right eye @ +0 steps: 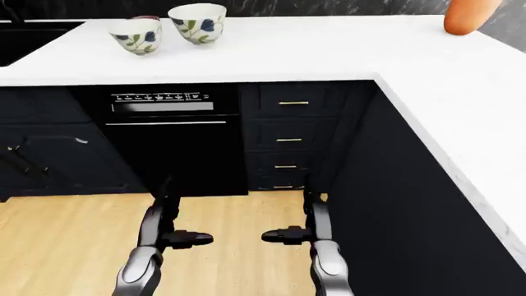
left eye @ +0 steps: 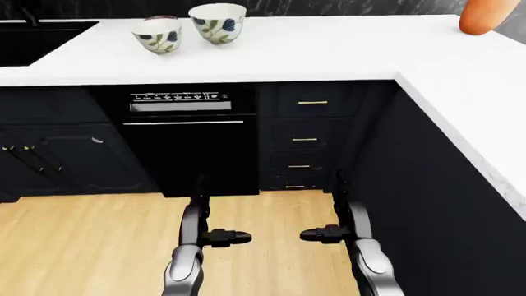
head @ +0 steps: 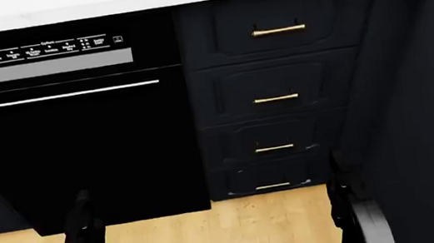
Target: Stack the bowls from largest to smallest.
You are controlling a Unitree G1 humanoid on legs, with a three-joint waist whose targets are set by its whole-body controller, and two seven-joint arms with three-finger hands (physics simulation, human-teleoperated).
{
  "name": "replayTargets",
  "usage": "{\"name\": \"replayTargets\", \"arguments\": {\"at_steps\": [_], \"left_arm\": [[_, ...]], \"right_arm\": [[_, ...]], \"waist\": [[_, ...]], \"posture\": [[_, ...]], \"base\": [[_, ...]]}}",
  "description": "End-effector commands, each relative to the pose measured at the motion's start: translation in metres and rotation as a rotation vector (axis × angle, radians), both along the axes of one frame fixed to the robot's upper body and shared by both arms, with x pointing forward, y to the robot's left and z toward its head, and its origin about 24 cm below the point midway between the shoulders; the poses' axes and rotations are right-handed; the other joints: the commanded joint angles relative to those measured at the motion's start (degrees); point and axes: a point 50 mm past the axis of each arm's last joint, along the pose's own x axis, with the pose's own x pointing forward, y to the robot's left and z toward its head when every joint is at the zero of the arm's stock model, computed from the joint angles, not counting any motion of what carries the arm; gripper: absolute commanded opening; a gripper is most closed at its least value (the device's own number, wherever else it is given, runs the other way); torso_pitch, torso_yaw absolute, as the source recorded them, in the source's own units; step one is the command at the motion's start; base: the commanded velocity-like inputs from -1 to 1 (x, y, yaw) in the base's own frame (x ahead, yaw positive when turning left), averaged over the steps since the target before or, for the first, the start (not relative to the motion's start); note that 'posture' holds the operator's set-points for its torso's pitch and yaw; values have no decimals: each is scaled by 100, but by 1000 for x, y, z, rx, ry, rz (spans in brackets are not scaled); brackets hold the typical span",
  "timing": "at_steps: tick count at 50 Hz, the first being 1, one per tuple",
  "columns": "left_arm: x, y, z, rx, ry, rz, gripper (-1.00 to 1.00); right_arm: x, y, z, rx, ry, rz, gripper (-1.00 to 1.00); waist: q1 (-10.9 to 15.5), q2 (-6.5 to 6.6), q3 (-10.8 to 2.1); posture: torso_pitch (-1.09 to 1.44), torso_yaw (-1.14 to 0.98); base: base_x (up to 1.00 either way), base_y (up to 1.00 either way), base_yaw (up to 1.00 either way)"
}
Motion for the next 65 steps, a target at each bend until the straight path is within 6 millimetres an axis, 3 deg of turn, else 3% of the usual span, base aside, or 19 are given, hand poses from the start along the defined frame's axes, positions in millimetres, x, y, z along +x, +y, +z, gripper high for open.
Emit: {"name": "replayTargets", "arguments": {"at_steps": [1,3,4,5,7,8,15,20,28,34,46,49,50,52,55,57,58,61,65], "left_arm": [[11,0,28,16,-160,-8,100],[12,1,31,27,-165,0,100],[12,2,33,22,-167,2,100],[10,2,38,11,-180,6,100],[9,1,42,15,-182,-2,100],[9,1,44,20,-183,-4,100],[25,5,82,32,-209,12,100],[31,9,131,63,-243,1,100],[38,19,163,76,-271,32,100],[37,22,180,101,-297,40,100],[38,29,200,115,-314,50,100],[38,28,205,114,-322,44,100],[37,27,209,120,-326,41,100],[39,28,212,121,-332,41,100],[37,28,219,129,-343,39,100],[36,27,219,137,-342,35,100],[36,27,220,140,-344,31,100],[36,28,225,142,-351,32,100],[37,29,237,150,-367,34,100]], "right_arm": [[9,4,30,-23,-161,8,100],[9,3,34,-31,-163,7,100],[9,4,36,-34,-165,8,100],[8,6,38,-36,-166,13,100],[7,6,42,-37,-170,13,100],[7,6,43,-37,-172,11,100],[9,8,71,-53,-199,16,100],[9,8,117,-71,-244,21,100],[9,14,160,-4,-300,68,100],[5,12,173,-13,-301,69,100],[0,16,196,-2,-333,79,100],[-2,16,202,-4,-353,75,100],[-3,17,203,-16,-357,84,100],[-4,16,208,-19,-368,83,100],[-7,17,215,-38,-392,80,100],[-9,18,217,-39,-397,84,100],[-9,18,218,-39,-399,87,100],[-8,18,218,-44,-403,90,100],[-9,16,225,-55,-430,76,100]], "waist": [[-12,-45,-5],[43,-5,-350],[44,-7,-302],[38,-35,-103],[39,-39,-400],[41,-38,-426],[57,-20,-482],[53,-6,-525],[78,45,-623],[172,-13,-406],[403,-114,-276],[277,-12,-262],[207,35,-362],[209,218,-166],[90,414,-131],[83,742,-290],[36,582,-127],[37,448,-302],[123,286,-296]], "posture": [[0,0],[0,0],[0,0],[0,0],[0,0],[0,0],[0,0],[0,0],[0,0],[0,0],[0,0],[0,0],[0,0],[0,0],[0,0],[0,0],[0,0],[0,0],[0,0]], "base": [[0,0,0],[0,0,0],[0,0,0],[0,0,0],[0,0,0],[0,0,0],[0,0,0],[0,0,0],[0,0,3],[0,0,79],[0,0,95],[0,0,81],[32,4,0],[55,0,0],[77,0,0],[88,0,0],[88,0,0],[89,0,0],[89,1,0]]}}
